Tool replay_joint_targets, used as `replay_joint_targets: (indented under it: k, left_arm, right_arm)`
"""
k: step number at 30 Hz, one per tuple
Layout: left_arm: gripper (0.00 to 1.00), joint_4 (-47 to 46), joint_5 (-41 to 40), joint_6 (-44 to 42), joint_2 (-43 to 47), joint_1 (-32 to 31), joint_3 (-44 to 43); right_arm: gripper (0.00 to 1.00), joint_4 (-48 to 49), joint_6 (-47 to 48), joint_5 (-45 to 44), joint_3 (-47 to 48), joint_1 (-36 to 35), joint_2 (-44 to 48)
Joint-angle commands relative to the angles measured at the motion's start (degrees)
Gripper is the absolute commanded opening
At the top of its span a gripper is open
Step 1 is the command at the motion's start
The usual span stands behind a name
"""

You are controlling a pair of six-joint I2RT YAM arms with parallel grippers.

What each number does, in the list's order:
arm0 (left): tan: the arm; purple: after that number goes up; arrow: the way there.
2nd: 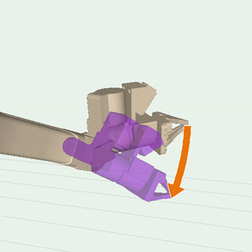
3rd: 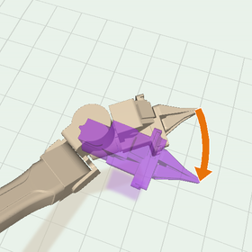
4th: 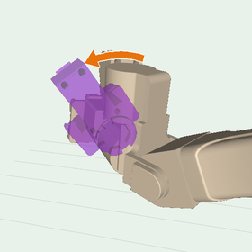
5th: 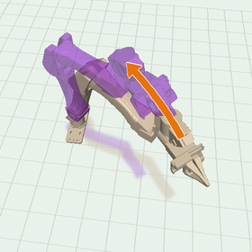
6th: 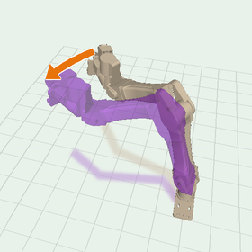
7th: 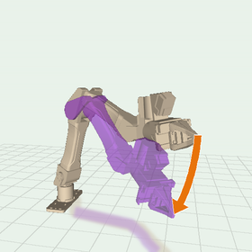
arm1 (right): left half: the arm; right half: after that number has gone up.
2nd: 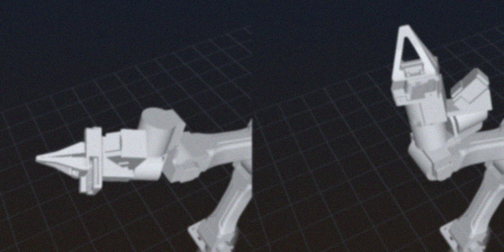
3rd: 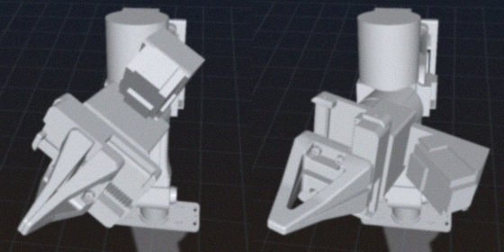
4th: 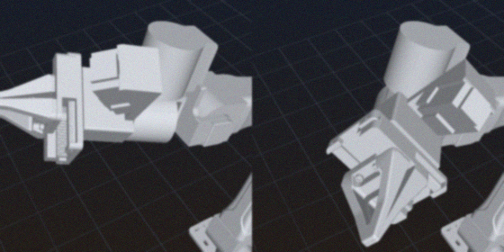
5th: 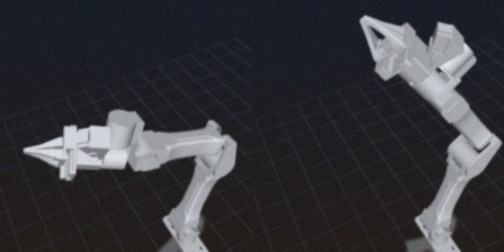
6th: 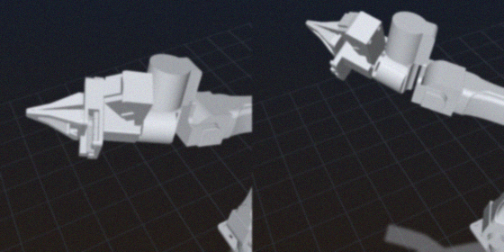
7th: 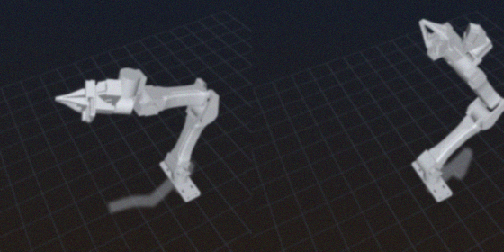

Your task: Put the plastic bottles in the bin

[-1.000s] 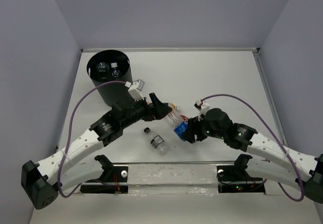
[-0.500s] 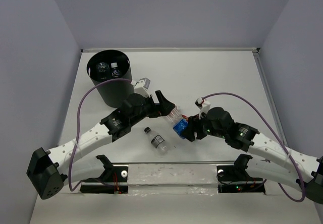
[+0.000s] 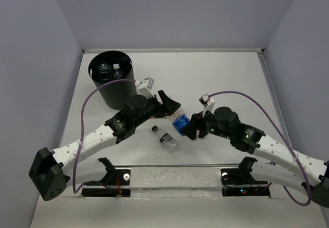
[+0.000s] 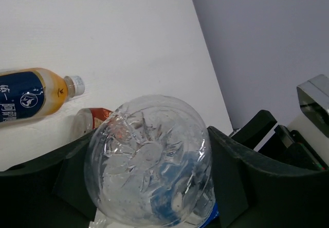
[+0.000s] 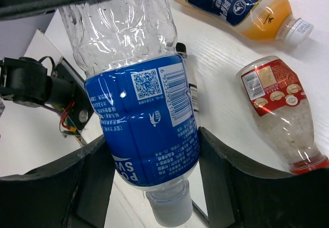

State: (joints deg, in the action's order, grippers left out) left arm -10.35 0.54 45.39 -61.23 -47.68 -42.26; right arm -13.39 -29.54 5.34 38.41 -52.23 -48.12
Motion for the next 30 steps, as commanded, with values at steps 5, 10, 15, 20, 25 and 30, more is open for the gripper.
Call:
replay_joint_targets:
  k: [5, 10, 15, 20, 25, 30]
  left_arm:
    - [0.56, -8.6, 1.2, 2.1, 1.8, -0.4, 0.4]
    - [0.51, 2.0, -7.5, -3.1, 4.5, 1.3, -5.7]
    - [0.50, 10.0, -10.1, -10.0, 7.8, 11.5, -15.8]
    - [0.50, 15.1, -12.7, -16.5, 5.0, 24.1, -29.5]
    - [0.50, 15.0, -18.3, -17.7, 1.6, 32.0, -34.6]
    - [0.50, 11.0, -26.8, -19.5, -1.4, 38.9, -36.4]
  right_arm:
    - [0.55, 10.7, -0.5, 2.3, 1.6, -1.4, -3.8]
    - [0.89, 9.1, 0.8, 2.7, 1.1, -1.4, -1.5]
    - [0.93, 4.9, 3.2, 4.0, -0.8, -1.4, 1.0]
    - [0.93, 5.1, 4.5, 5.1, -1.9, -1.4, -1.1]
    - [0.96, 5.9, 6.4, 3.8, 0.7, -1.9, -10.6]
    - [0.98, 8.5, 7.1, 0.2, 2.4, -3.2, -19.3]
